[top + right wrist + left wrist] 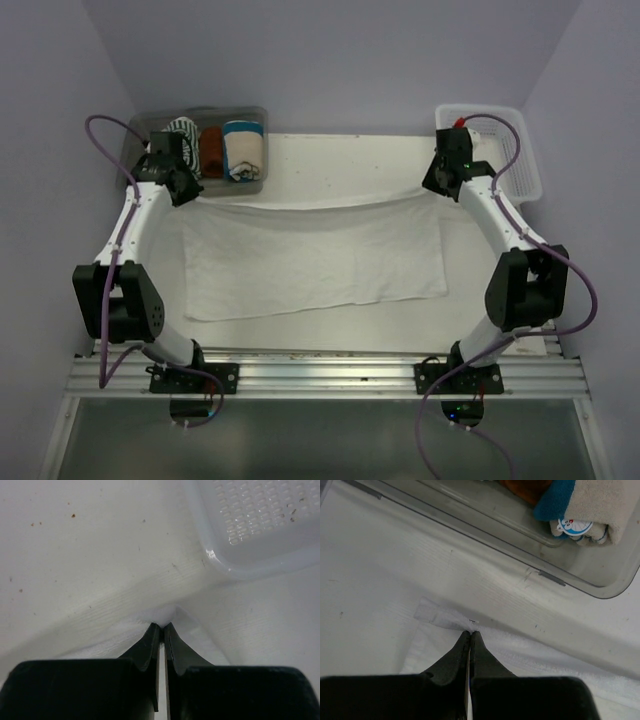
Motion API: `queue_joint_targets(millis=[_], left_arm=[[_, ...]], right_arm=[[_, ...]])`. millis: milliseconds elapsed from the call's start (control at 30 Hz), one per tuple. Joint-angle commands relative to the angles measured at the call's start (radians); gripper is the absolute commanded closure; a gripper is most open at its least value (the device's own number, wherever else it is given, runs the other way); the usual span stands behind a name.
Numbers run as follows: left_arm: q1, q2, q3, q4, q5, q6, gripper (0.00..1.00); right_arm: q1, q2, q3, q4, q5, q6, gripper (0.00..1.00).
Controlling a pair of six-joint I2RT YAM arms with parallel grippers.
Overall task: Roll the towels
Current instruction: Flatten the towel, then fold the towel
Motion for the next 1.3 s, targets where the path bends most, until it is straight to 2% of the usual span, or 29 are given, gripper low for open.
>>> queue_joint_targets(millis=[0,100,367,600,833,933,1267], left_arm=[[0.014,0.017,0.073,0.034,0.003,0.006,1.0],[0.017,-0.001,0.053,0.031,0.003,0.005,1.0],[0.02,-0.163,-0.134,0.049,0.084,-0.001,1.0],[0.02,-0.263,-0.199,-0.027,0.092,0.017,1.0],[0.02,-0.383,-0.354,-0.078,0.127,0.026,1.0],[0.02,-0.426,-0.429,-0.075,0.21,0.012,1.0],[0.02,-0.472,-0.555,-0.07,0.247,-0.046,1.0]], right_arm=[[-0.005,0.043,0.095,0.011,0.012,-0.014,1.0],[-0.005,0.035,0.089,-0.001,0.01,-0.017,1.0],[-0.013,-0.103,-0.146,0.03,-0.019,0.004,1.0],[-0.014,-0.276,-0.311,0.007,0.007,-0.002,1.0],[-0.016,-0.386,-0.469,-0.013,-0.016,0.0,1.0],[-0.014,-0.419,-0.514,-0.029,-0.019,0.003,1.0],[-0.016,-0.543,-0.64,-0.059,-0.046,0.055,1.0]])
